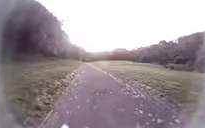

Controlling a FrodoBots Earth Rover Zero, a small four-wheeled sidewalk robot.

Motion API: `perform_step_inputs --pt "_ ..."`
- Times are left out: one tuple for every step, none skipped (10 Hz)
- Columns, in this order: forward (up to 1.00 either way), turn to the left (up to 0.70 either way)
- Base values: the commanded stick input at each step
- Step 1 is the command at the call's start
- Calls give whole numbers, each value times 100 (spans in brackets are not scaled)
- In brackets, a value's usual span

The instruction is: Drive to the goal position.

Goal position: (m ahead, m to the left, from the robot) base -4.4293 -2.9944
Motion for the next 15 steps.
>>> perform_step_inputs --pt "50 0" --pt "50 0" --pt "50 0" --pt "50 0" --pt "50 0" --pt "50 0" --pt "50 0" --pt "50 0" --pt "50 0" --pt "50 0" --pt "50 0" --pt "50 0" --pt "50 0" --pt "50 0" --pt "50 0"
